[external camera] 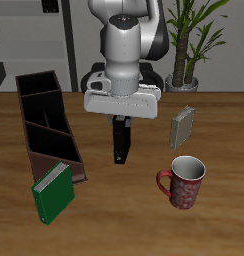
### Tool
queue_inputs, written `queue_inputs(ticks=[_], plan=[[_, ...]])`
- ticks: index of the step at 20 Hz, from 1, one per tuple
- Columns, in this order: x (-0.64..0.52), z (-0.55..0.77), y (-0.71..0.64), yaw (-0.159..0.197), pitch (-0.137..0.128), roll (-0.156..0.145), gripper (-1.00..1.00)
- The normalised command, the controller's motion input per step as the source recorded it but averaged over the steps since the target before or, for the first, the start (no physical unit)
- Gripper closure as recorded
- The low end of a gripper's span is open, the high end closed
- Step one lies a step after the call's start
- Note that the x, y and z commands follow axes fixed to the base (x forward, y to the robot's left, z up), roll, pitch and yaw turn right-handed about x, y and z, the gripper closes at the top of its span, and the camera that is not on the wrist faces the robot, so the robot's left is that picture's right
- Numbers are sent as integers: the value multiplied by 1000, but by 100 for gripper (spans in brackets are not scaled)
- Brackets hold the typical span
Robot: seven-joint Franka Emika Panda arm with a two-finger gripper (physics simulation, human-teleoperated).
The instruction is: Place the black book into the right desk caddy's front compartment
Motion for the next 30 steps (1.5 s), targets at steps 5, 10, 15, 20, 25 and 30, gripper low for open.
queue_inputs(ticks=[5,10,15,20,25,30], plan=[[-383,389,-313,74,-60,-26,100],[-355,257,-289,109,-39,-35,100],[-285,124,-214,66,-12,-34,100],[-366,172,-240,90,-39,-40,100],[-275,33,-306,88,-7,-57,100],[-201,18,-232,57,-3,-40,100]])
